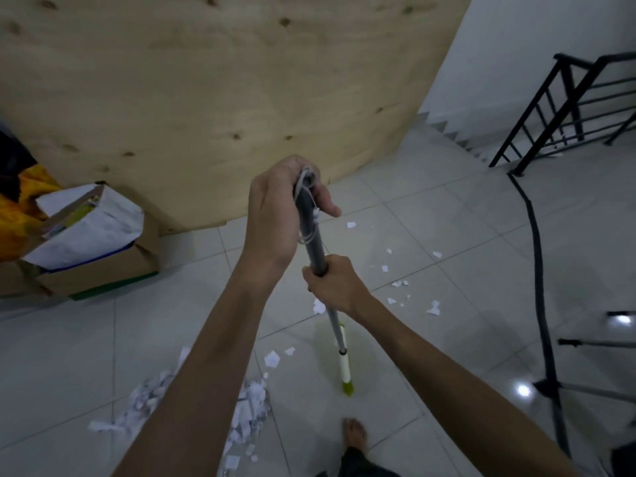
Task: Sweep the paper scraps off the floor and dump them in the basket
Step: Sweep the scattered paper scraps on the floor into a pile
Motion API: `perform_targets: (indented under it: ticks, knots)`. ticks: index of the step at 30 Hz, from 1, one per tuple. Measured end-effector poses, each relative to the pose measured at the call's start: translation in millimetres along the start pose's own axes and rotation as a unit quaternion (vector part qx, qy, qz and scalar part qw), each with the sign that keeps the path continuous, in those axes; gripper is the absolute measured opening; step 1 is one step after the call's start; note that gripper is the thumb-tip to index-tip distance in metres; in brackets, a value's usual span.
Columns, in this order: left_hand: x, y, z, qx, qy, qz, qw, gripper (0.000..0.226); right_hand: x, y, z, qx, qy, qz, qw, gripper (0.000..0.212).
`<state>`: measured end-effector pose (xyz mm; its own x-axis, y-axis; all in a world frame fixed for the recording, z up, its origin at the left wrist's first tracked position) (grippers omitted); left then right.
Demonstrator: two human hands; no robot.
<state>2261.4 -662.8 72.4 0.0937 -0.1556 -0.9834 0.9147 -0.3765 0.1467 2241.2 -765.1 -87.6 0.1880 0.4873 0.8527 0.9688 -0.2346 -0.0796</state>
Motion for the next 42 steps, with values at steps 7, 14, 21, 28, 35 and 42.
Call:
perform_targets:
  ticks: [7,14,21,28,35,42]
  knots:
    - [62,51,69,0.02,-0.07,-0.021,0.997,0.031,-66,48,-87,0.02,-0.115,-0.034,0.993,0.038]
    - [152,85,148,0.012,-0.106,-0.099,0.989,0.028,-161,91,-159,0.058,-0.192,0.001,0.98,0.038]
    - [232,104,203,-0.02,-0.125,-0.186,0.974,0.028,-240,120,-195,0.077,-0.247,0.038,0.965,0.019]
    - [259,100,210,-0.022,-0.102,-0.175,0.979,0.025,-268,126,-177,0.082,-0.228,0.031,0.97,0.015]
    - [205,106,164,-0.087,-0.106,-0.107,0.985,0.025,-217,119,-132,0.045,-0.157,0.004,0.987,0.016]
    - [143,98,111,-0.133,-0.108,-0.08,0.982,0.024,-145,96,-77,0.019,-0.073,0.007,0.997,0.012]
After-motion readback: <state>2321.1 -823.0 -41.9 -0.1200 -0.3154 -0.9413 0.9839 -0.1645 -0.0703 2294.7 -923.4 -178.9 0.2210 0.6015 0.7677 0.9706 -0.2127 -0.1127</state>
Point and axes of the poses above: each hand's wrist, its own y-axis towards the middle knuckle, its own z-axis out of the palm, x = y × z, the point moved 4 cm from there along y, towards the middle knuckle, and after that the axes turned 9 degrees about -z, right-handed, at the moved point
